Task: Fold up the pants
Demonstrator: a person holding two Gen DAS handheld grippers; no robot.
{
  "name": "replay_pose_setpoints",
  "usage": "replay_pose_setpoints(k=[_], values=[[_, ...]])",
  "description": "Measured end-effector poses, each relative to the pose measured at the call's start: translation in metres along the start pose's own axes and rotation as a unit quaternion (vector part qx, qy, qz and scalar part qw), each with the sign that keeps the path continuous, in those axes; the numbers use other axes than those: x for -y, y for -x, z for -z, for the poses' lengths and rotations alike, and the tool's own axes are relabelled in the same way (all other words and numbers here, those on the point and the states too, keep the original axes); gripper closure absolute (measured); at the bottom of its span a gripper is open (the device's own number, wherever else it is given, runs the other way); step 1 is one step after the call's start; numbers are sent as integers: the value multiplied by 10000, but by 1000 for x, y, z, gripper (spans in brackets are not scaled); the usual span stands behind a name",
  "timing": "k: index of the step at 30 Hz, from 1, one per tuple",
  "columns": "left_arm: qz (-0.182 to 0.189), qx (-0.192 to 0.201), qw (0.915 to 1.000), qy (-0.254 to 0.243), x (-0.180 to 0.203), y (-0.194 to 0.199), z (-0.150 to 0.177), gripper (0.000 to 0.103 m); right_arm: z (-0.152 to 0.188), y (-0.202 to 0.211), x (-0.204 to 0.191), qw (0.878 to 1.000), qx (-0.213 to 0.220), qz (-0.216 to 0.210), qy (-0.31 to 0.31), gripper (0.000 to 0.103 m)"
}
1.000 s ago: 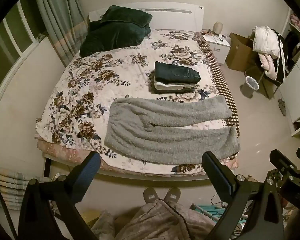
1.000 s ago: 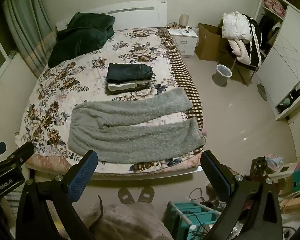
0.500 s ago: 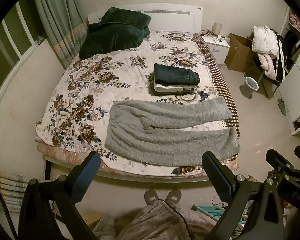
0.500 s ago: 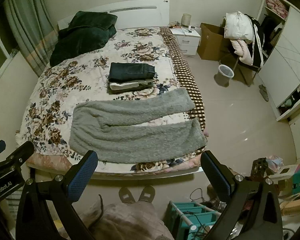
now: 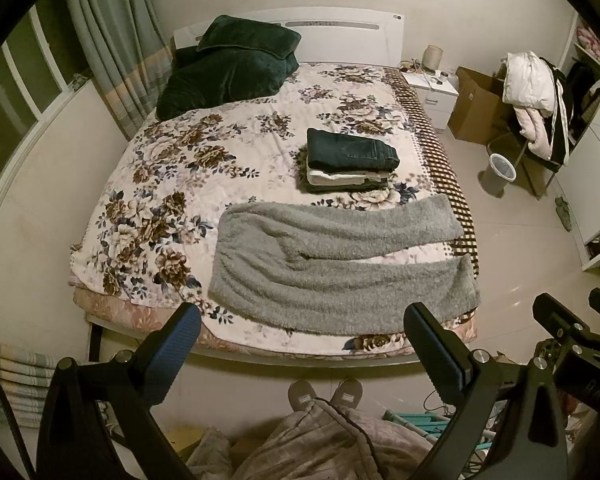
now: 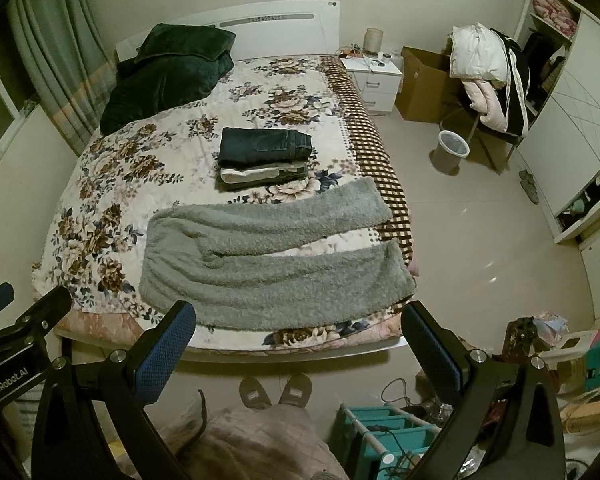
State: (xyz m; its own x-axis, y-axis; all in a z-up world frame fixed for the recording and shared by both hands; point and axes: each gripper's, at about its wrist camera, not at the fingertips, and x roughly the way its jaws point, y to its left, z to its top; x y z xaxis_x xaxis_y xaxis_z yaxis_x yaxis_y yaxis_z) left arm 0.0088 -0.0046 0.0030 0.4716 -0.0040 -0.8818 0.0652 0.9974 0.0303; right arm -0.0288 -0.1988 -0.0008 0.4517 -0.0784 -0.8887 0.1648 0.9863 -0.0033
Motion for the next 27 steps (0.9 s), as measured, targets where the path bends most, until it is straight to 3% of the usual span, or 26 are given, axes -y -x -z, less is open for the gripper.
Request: replay_pose_setpoints(k=[27], values=[[-4, 21, 10000, -5, 14, 5, -24, 0, -1, 0, -1, 10000, 9, 3, 4, 0]])
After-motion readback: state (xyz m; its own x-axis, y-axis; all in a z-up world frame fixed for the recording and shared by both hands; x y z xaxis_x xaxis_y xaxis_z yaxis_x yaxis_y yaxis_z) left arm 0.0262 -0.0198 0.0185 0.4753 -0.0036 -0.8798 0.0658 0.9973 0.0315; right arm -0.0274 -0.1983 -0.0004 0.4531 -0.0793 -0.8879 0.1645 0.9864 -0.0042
